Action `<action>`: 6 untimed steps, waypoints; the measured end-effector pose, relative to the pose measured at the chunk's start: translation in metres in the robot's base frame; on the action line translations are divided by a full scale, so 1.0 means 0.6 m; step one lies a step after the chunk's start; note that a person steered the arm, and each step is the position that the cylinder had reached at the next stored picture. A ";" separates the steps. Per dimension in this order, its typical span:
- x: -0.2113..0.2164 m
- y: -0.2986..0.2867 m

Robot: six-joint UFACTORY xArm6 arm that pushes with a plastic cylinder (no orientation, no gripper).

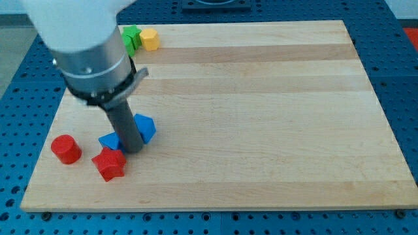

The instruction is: Move the red circle downwards

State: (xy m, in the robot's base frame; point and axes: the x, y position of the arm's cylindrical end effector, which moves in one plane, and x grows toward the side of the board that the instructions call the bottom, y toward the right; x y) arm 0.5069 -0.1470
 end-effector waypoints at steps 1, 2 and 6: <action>-0.067 -0.002; -0.072 0.025; 0.008 -0.162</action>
